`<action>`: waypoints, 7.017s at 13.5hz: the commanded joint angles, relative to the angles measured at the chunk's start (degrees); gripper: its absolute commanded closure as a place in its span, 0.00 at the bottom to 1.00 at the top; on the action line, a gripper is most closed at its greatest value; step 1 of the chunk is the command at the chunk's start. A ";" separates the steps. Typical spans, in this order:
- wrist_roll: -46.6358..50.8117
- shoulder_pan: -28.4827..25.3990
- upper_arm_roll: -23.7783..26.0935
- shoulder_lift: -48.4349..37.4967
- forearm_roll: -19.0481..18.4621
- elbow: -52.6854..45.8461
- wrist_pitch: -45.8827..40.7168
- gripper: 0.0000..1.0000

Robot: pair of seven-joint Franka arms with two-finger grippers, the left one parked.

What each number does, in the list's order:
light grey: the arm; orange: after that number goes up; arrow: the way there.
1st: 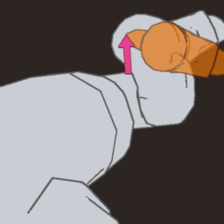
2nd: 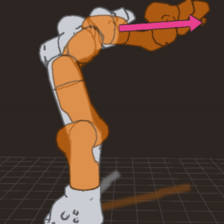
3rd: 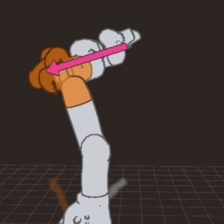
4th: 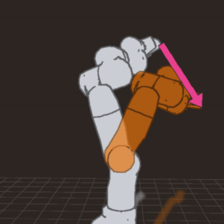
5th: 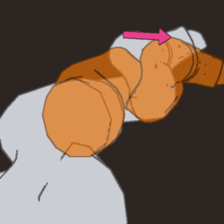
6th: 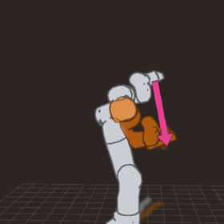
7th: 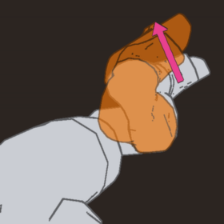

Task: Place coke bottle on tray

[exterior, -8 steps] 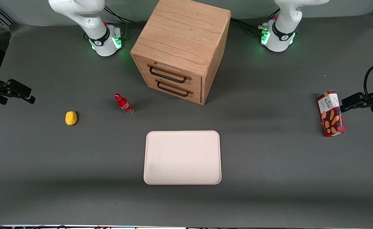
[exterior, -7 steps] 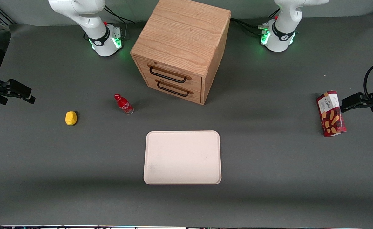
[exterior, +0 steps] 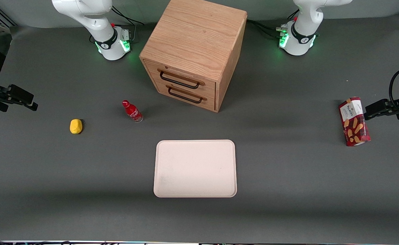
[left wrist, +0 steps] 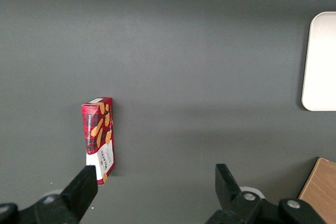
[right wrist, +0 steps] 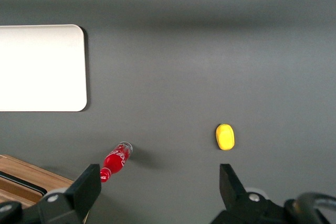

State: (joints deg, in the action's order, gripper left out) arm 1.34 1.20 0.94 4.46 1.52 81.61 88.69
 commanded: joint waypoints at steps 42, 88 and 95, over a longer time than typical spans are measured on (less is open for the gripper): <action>19.13 -29.50 -7.36 -11.93 0.50 46.52 31.17 0.00; 20.37 -24.94 -6.75 8.24 1.38 -6.92 -5.35 1.00; 23.25 -23.70 -3.67 30.33 3.22 -32.02 -7.66 1.00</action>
State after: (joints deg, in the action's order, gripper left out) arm 21.82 -23.91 -4.36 28.10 3.15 59.88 83.79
